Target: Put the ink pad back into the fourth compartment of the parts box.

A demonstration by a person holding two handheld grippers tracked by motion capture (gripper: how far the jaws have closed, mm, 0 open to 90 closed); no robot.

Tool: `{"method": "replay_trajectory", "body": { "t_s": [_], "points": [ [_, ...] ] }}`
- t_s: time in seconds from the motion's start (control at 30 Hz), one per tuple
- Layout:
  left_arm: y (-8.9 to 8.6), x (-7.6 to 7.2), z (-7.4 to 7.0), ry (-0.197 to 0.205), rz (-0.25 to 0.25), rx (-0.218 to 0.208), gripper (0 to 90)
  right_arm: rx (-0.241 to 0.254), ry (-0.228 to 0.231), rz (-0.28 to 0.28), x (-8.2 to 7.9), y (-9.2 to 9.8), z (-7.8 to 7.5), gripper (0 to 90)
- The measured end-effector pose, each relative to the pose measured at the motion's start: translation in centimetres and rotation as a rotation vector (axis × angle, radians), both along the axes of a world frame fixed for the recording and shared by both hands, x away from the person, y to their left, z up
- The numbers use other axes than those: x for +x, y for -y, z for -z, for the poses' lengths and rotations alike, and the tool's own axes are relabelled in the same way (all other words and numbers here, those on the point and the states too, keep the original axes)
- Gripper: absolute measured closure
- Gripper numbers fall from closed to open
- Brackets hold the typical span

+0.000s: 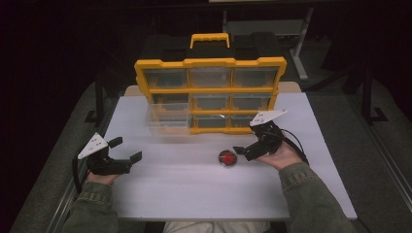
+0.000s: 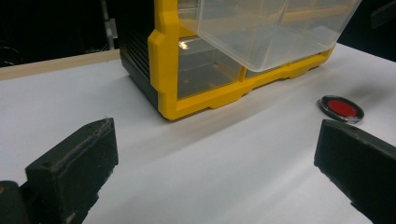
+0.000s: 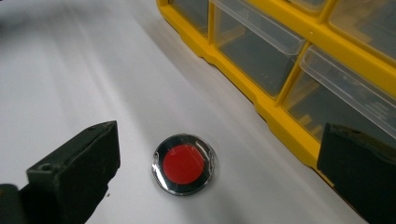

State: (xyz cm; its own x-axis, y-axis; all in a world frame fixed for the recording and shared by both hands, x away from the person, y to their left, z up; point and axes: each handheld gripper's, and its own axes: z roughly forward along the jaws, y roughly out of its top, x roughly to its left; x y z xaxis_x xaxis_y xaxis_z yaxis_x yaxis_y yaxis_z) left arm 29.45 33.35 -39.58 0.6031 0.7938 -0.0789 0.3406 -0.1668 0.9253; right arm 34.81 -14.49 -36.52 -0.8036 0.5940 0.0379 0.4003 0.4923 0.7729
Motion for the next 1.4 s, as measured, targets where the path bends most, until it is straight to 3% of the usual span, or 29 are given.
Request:
{"method": "replay_trajectory", "body": {
  "t_s": [0.9,1.4],
  "points": [
    [-0.1,0.2,0.0,0.001,-0.006,-0.013,0.0,-0.075,-0.067,-0.056,1.3,-3.2,2.3,0.0],
    [0.0,0.2,0.1,-0.004,-0.003,-0.008,0.0,-0.155,-0.12,-0.106,1.6,-5.5,4.5,0.0]
  ]
}}
